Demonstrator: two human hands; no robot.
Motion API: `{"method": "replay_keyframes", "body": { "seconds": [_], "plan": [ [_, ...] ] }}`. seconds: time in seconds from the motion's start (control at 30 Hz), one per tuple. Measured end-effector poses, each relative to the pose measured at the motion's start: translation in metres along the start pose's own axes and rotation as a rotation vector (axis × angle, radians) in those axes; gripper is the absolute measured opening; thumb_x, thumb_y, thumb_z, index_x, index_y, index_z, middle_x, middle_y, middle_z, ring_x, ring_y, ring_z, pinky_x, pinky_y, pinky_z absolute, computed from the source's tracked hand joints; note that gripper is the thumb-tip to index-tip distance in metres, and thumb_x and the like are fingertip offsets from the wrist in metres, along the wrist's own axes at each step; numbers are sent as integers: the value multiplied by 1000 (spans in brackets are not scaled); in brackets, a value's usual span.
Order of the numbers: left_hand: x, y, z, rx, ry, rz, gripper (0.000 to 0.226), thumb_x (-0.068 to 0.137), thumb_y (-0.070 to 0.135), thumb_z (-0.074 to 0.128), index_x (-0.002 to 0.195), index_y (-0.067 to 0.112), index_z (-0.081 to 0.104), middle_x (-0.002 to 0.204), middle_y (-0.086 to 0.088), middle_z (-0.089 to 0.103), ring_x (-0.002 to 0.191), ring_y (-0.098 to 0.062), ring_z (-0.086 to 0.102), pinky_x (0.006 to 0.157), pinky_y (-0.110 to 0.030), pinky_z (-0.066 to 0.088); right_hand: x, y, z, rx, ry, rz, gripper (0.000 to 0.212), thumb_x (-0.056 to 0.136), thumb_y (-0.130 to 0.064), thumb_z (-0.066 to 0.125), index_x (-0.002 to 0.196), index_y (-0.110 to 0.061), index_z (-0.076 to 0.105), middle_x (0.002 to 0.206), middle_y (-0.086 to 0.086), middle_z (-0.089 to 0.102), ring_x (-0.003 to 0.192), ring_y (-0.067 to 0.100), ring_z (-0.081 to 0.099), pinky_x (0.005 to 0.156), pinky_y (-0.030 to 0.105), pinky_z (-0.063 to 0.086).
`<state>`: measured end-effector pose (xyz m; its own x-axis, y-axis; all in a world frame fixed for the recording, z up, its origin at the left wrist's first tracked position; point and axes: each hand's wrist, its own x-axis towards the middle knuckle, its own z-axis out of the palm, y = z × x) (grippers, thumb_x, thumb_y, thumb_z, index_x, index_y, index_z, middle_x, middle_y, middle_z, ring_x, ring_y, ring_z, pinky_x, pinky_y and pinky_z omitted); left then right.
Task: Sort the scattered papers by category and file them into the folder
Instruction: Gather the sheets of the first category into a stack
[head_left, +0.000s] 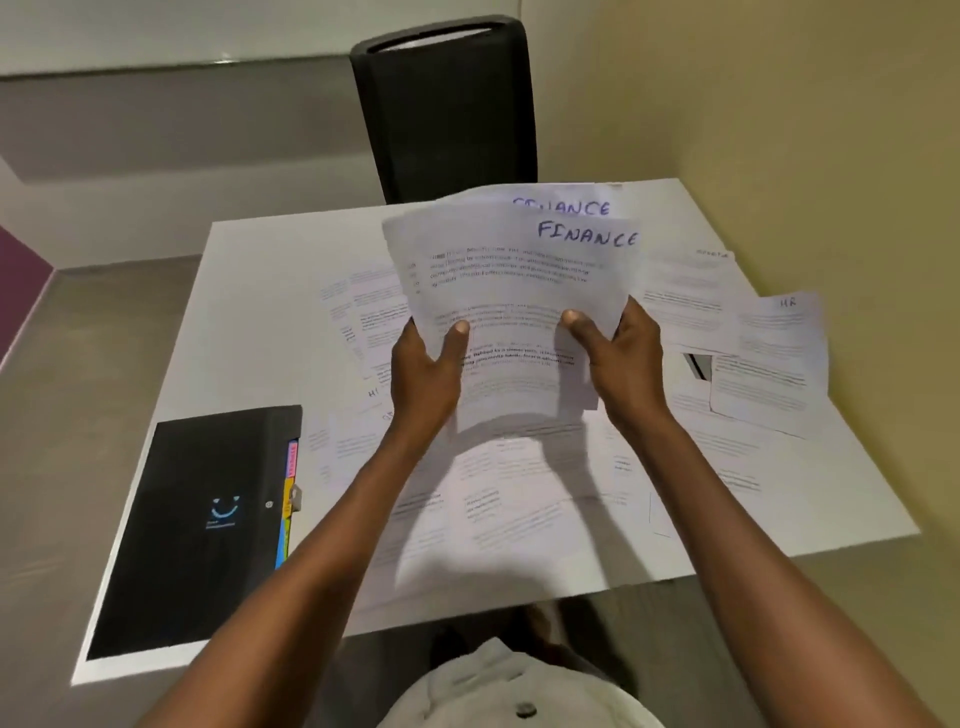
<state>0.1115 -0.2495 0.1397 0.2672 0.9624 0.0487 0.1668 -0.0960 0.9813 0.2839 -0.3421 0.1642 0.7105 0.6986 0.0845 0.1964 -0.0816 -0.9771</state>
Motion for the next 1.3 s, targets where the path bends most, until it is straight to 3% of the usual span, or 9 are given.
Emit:
{"method": "replay_keyframes", "body": {
  "seconds": [0.13,0.27,0.37,0.7,0.83,0.97,1.1,1.2,1.3],
  "plan": [
    [-12,-32,14,63,41,-48,40,95,34,63,132,21,55,113,16,63,95,4,61,69,-3,49,-10,37,-4,73,6,32,28,86,-20,73,111,-29,62,104,-16,70,98,1,66,83,22,56],
    [-43,-97,23,102,-15,-229,46,94,33,65,136,19,53,124,8,65,113,-9,62,94,-30,55,-32,109,7,-29,-129,220,42,83,-21,75,122,-18,61,114,-2,69,106,13,65,92,44,55],
    [-55,-115,30,128,-7,-269,44,96,25,64,137,14,52,126,-2,65,118,-20,62,97,-36,55,-42,144,11,-24,-174,227,43,82,-19,73,123,-17,59,115,3,68,108,18,65,91,50,55],
    [-17,-71,12,149,36,-308,42,85,34,77,123,20,64,107,13,68,93,4,63,73,-7,45,-9,114,26,37,-303,164,32,89,-8,67,116,-20,54,104,-12,65,92,-2,66,70,15,55],
    [5,-65,-31,134,317,-356,41,85,23,77,122,9,63,107,0,68,92,-13,66,68,-11,47,1,141,70,-335,-375,248,58,86,-24,70,135,-9,45,131,6,58,119,22,56,98,32,46],
    [13,-78,-103,178,581,-391,43,83,24,78,121,7,65,109,-2,69,100,-18,68,75,-19,48,-30,177,105,-894,-847,-238,68,90,-43,61,147,-14,37,155,11,31,142,31,30,112,49,30],
    [11,-85,-173,39,709,-330,47,87,11,74,132,4,58,120,0,67,106,-8,67,85,-13,52,-54,211,101,-1145,-1085,-224,80,88,-52,58,153,-32,16,163,-3,-8,150,22,-6,117,56,3],
    [12,-89,-211,7,728,-298,45,89,3,70,131,2,56,111,10,66,95,4,68,82,-14,54,-46,222,82,-1201,-1070,-231,91,82,-47,68,154,-34,14,163,-5,-8,150,21,-5,117,56,5],
    [16,-96,-227,-28,714,-306,46,89,3,70,133,3,57,111,9,67,95,2,68,80,-16,55,-33,221,64,-1242,-984,-251,77,77,-38,75,145,-32,39,161,-1,18,148,25,18,111,56,22]
  ]
}}
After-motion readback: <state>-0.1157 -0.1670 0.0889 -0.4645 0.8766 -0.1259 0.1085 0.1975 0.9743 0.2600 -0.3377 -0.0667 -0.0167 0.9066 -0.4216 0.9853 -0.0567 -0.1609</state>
